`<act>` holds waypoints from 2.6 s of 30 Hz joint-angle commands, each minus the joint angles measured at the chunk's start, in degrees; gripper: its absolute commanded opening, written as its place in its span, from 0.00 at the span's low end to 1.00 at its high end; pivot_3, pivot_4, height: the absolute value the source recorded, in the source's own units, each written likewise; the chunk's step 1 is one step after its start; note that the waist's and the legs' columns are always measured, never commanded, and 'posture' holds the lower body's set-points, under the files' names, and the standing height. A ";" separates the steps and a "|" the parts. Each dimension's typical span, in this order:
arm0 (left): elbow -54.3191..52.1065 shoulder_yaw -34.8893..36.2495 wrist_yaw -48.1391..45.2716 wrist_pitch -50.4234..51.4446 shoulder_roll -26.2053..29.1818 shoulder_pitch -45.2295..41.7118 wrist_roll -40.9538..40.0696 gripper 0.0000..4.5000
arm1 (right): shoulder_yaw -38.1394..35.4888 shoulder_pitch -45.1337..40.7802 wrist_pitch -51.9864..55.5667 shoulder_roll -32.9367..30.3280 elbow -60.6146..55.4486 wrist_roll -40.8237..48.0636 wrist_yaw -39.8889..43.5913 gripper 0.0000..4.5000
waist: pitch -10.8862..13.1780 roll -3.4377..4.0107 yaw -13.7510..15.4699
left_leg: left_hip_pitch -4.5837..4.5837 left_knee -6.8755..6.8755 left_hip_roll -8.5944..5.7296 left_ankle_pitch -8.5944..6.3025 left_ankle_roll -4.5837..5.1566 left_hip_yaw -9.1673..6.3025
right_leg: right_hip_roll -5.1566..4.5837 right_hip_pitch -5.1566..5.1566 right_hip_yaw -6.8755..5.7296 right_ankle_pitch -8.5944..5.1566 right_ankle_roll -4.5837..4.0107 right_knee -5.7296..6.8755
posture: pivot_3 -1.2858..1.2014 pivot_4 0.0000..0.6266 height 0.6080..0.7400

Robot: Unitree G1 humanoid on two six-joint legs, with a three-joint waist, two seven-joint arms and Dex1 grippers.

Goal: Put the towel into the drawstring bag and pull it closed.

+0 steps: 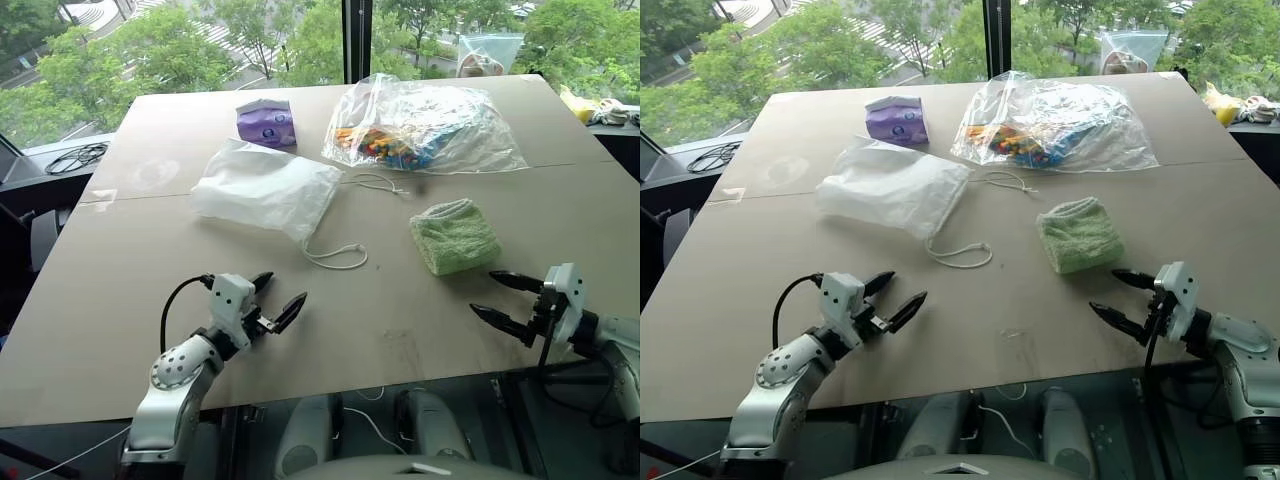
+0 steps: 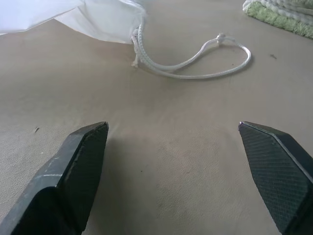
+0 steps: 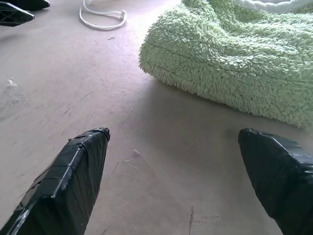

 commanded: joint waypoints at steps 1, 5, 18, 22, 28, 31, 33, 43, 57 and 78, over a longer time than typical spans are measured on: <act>-5.34 -0.68 2.58 6.27 -3.32 -3.02 -6.00 0.98 | -2.91 -4.03 -0.34 -1.21 -1.32 2.30 0.53 1.00 | 0.12 -0.07 -0.02 | -0.03 0.04 0.00 0.00 0.00 0.00 | 0.04 0.00 0.00 0.00 0.00 0.00 | 0.52 0.24 1.00; -8.22 -0.92 8.32 10.44 -7.18 -8.88 -7.34 0.98 | -3.71 -9.26 2.71 -1.91 -2.83 5.49 0.75 1.00 | 0.42 -0.52 -0.08 | -0.05 0.11 0.01 0.01 0.02 -0.04 | 0.16 0.05 -0.02 0.01 0.01 0.01 | 0.52 0.24 1.00; -2.86 -9.77 27.02 8.43 -16.85 -23.03 10.64 0.98 | -3.23 -15.91 10.92 0.08 -9.41 14.07 2.53 1.00 | 0.51 -0.69 0.18 | -0.08 0.09 -0.05 0.12 0.36 0.01 | 0.38 0.14 0.15 0.06 0.25 0.00 | 0.52 0.24 1.00; -0.88 -11.54 29.71 8.04 -16.39 -23.18 16.14 0.98 | -3.39 -15.26 11.28 -0.03 -9.40 13.81 2.76 1.00 | 0.53 -0.73 0.13 | -0.05 0.13 -0.04 0.12 0.37 -0.01 | 0.38 0.14 0.14 -0.02 0.10 0.02 | 0.52 0.24 1.00; 2.76 -11.70 34.04 6.34 -16.23 -23.50 22.54 0.98 | -3.32 -14.35 11.28 0.08 -9.88 13.39 2.54 1.00 | 0.53 -0.73 0.08 | -0.04 0.17 -0.03 0.12 0.37 -0.03 | 0.37 0.15 0.14 0.00 0.11 0.05 | 0.52 0.24 1.00; 4.84 -13.05 36.91 5.14 -15.74 -24.78 27.61 0.98 | -3.22 -14.07 11.22 0.12 -9.97 13.16 2.36 1.00 | 0.54 -0.73 0.14 | -0.07 0.17 -0.03 0.12 0.37 -0.02 | 0.37 0.14 0.14 0.00 0.11 0.04 | 0.52 0.24 1.00; 6.28 -13.44 38.30 4.91 -15.94 -25.70 29.53 0.98 | -3.21 -13.94 11.17 0.15 -10.04 13.07 2.27 1.00 | 0.54 -0.73 0.22 | -0.07 0.17 -0.03 0.12 0.37 -0.02 | 0.37 0.14 0.14 0.00 0.11 0.04 | 0.52 0.24 1.00; 12.26 -17.22 41.98 1.86 -13.58 -28.76 40.35 0.98 | -3.69 -14.62 10.27 0.01 -9.09 12.17 1.71 1.00 | 0.54 -0.73 0.38 | -0.06 0.18 -0.03 0.12 0.37 -0.01 | 0.36 0.14 0.14 0.01 0.12 0.05 | 0.52 0.24 1.00; 13.57 -19.41 41.85 6.33 -12.58 -29.72 48.49 0.98 | -4.36 -15.46 8.74 -0.12 -7.38 11.50 2.07 1.00 | 0.54 -0.73 0.48 | -0.06 0.18 -0.04 0.12 0.37 0.01 | 0.31 0.14 0.13 0.02 0.13 0.06 | 0.52 0.24 1.00; 11.87 -17.65 42.62 2.59 -10.81 -28.83 49.40 0.02 | -2.14 -17.57 3.06 0.34 -2.29 -0.04 -7.58 1.00 | 0.53 -0.73 0.46 | -0.04 0.19 -0.04 0.12 0.37 0.04 | 0.27 0.14 0.14 0.04 0.15 0.10 | 0.52 0.24 1.00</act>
